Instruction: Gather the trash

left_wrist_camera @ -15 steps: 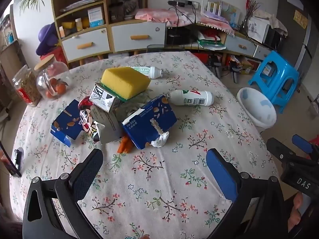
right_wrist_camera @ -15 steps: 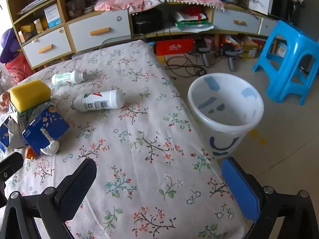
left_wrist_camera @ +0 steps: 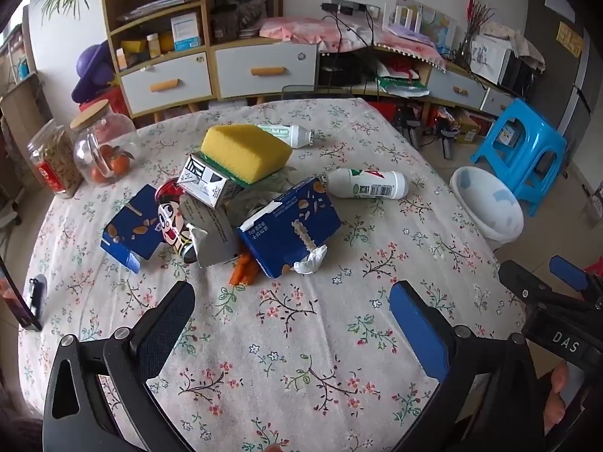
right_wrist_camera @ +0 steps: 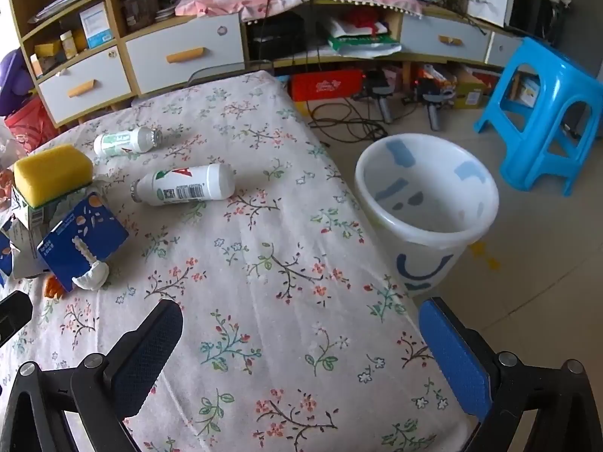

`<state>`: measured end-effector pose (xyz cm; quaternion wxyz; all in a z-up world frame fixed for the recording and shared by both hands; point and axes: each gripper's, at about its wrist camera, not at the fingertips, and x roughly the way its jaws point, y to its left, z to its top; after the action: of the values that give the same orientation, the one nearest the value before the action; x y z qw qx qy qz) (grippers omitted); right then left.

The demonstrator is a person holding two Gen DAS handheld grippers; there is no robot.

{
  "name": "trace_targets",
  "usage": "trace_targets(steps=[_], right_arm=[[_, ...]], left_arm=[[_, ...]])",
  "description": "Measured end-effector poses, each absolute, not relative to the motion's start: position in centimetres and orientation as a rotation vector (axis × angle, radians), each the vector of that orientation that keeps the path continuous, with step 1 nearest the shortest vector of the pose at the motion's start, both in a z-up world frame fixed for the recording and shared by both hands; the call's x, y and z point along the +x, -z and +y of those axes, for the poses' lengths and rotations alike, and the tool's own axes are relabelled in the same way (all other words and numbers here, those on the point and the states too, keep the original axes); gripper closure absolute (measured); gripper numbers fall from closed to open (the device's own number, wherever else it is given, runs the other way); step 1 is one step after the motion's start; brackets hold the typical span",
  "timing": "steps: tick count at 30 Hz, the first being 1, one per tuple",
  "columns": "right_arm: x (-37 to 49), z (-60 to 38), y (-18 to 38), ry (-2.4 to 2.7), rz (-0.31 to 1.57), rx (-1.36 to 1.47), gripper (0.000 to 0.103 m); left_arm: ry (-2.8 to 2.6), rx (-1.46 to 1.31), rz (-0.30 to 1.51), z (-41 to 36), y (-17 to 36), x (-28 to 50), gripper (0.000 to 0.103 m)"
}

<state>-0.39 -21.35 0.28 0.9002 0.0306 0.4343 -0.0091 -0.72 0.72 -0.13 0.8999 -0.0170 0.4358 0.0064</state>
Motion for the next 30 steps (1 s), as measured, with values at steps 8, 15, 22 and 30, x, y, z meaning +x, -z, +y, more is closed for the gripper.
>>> trace_targets(steps=[8, 15, 22, 30], right_arm=[[-0.77, -21.36, -0.74, 0.025, 0.896, 0.055, 0.000], [-0.75, -21.32, -0.69, 0.026, 0.896, 0.054, 0.000], [-0.76, -21.04, -0.53, 0.025, 0.901, 0.053, 0.000], [-0.72, -21.02, -0.44, 0.025, 0.903, 0.055, 0.000]], left_arm=[[-0.024, -0.039, 0.901, 1.05, 0.15, -0.77, 0.000], [-0.023, -0.039, 0.902, 1.20, 0.21, -0.72, 0.000], [-0.022, -0.035, 0.902, 1.19, 0.33, -0.73, 0.000], [-0.021, -0.034, 0.902, 1.19, 0.33, -0.73, 0.000]])
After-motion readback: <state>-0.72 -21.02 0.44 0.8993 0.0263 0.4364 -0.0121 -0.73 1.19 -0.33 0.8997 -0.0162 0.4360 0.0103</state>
